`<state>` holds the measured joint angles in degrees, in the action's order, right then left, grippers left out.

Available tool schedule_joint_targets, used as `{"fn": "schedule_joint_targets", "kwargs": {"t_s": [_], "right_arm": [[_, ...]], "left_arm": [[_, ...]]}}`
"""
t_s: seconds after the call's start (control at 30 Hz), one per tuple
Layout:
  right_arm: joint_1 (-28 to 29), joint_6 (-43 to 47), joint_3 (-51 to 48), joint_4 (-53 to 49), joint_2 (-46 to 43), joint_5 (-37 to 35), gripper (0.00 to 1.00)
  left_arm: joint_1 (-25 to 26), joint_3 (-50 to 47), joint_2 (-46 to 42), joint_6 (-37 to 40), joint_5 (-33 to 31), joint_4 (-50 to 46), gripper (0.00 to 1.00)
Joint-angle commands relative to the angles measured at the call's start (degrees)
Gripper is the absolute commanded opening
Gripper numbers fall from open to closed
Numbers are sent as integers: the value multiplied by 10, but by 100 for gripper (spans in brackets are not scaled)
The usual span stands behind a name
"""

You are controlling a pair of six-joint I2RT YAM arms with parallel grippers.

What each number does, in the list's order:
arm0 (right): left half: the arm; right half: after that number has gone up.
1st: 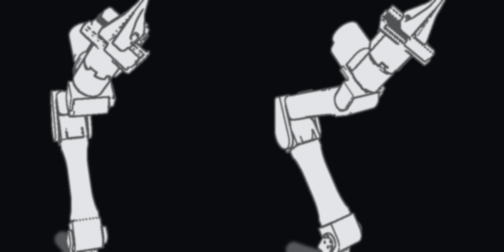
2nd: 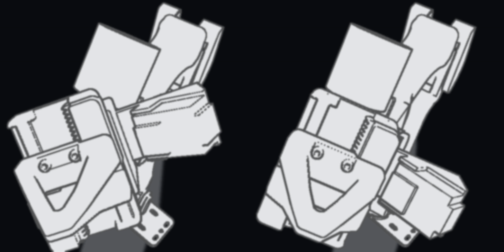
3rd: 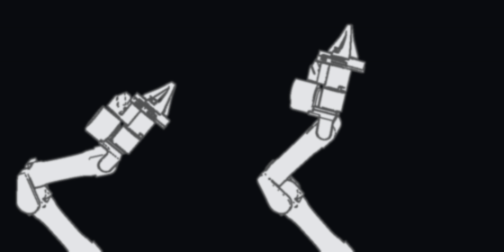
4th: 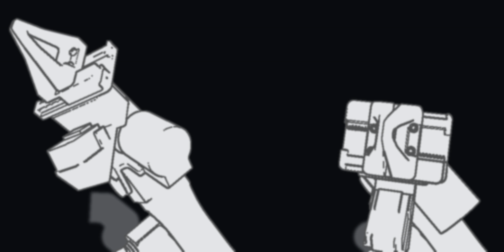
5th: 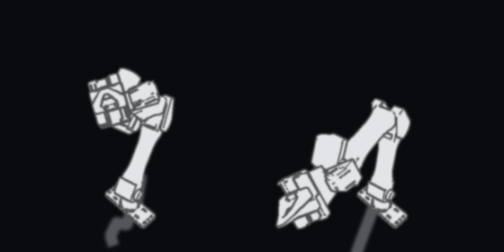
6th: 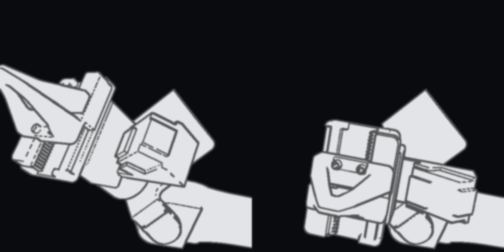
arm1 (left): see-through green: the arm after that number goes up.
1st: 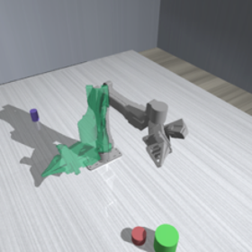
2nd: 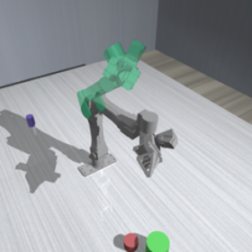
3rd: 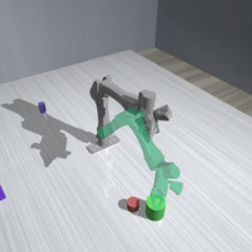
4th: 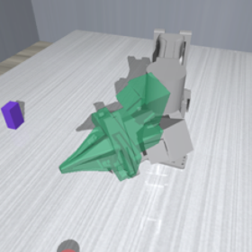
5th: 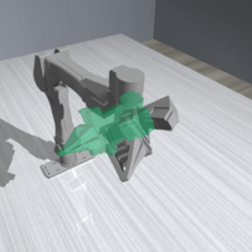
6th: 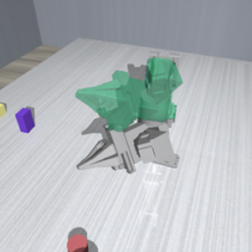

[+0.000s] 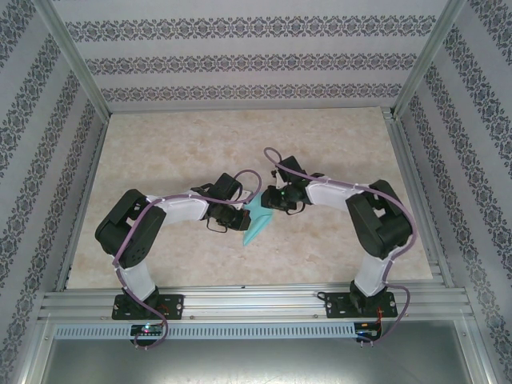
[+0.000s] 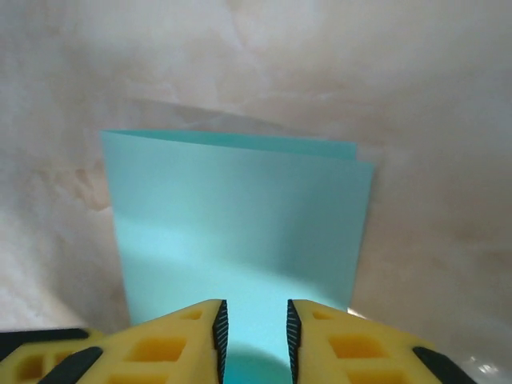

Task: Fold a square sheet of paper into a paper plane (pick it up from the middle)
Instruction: Third fold the triangle at the center of the table.

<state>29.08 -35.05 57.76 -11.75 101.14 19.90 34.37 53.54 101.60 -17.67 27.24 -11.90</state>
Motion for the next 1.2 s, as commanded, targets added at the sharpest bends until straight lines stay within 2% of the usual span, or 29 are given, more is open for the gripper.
{"fn": "schedule_joint_targets", "kwargs": {"t_s": [0.0,0.2,0.33,0.43,0.57,0.73,0.9,1.17], "right_arm": [[-24,-26,-26,13,-78,-15,30],[-33,-57,-108,52,-165,-13,28],[-29,-105,-180,131,-204,25,25],[-13,-142,-225,183,-224,42,19],[35,-192,-275,261,-242,33,13],[102,-226,-298,302,-230,-5,10],[148,-257,-291,371,-164,10,9],[172,-280,-289,416,-104,8,9]], "left_arm": [[-8,-14,15,-20,0,21,8],[-9,-9,23,-29,13,35,8],[-12,-4,33,-35,16,43,8],[-14,-4,37,-40,17,48,8],[-18,-5,41,-42,15,50,8],[-19,-6,45,-43,16,50,8],[-20,-5,49,-41,17,50,8],[-21,-4,50,-37,20,46,8]]}}
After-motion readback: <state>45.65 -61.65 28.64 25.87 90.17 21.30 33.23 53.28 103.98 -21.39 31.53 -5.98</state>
